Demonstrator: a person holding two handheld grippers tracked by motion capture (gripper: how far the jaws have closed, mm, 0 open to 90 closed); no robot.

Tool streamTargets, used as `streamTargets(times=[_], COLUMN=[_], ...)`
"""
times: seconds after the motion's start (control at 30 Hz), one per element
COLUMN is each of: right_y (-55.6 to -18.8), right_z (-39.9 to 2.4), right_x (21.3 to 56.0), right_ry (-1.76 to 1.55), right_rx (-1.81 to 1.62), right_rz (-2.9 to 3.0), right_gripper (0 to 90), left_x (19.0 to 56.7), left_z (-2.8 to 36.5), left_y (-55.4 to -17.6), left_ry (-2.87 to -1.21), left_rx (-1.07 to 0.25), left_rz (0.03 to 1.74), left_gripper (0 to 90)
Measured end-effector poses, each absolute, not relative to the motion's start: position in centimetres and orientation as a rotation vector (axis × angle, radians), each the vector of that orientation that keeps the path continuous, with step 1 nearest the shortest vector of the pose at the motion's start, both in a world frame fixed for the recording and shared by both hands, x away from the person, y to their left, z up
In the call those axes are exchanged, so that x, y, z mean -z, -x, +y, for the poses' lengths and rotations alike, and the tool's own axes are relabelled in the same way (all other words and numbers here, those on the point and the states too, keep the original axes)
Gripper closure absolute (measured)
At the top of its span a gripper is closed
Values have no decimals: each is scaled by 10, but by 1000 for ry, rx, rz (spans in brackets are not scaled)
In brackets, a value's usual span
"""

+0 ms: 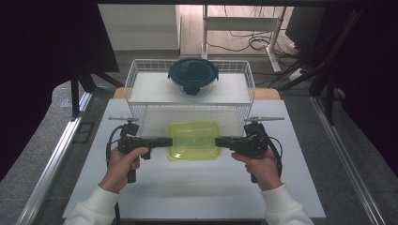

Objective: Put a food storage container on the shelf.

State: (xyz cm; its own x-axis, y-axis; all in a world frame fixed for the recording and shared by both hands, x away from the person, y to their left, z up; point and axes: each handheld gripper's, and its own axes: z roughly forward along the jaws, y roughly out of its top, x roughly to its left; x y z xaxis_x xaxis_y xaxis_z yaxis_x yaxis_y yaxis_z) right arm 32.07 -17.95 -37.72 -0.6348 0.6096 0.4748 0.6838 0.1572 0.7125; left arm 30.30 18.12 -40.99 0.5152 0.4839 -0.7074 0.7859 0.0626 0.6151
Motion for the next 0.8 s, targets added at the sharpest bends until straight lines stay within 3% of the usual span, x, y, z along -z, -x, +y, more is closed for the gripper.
streamTargets(times=[0.8], right_y=[-325], right_z=[-176], right_x=[336], right_ry=[1262], right_rx=[1603], right_rz=[-2357], right_gripper=[770], left_x=[364], left_z=[184], left_y=[-310], left_ry=[-1593], left_rx=[248], left_rz=[1076], left_gripper=[783])
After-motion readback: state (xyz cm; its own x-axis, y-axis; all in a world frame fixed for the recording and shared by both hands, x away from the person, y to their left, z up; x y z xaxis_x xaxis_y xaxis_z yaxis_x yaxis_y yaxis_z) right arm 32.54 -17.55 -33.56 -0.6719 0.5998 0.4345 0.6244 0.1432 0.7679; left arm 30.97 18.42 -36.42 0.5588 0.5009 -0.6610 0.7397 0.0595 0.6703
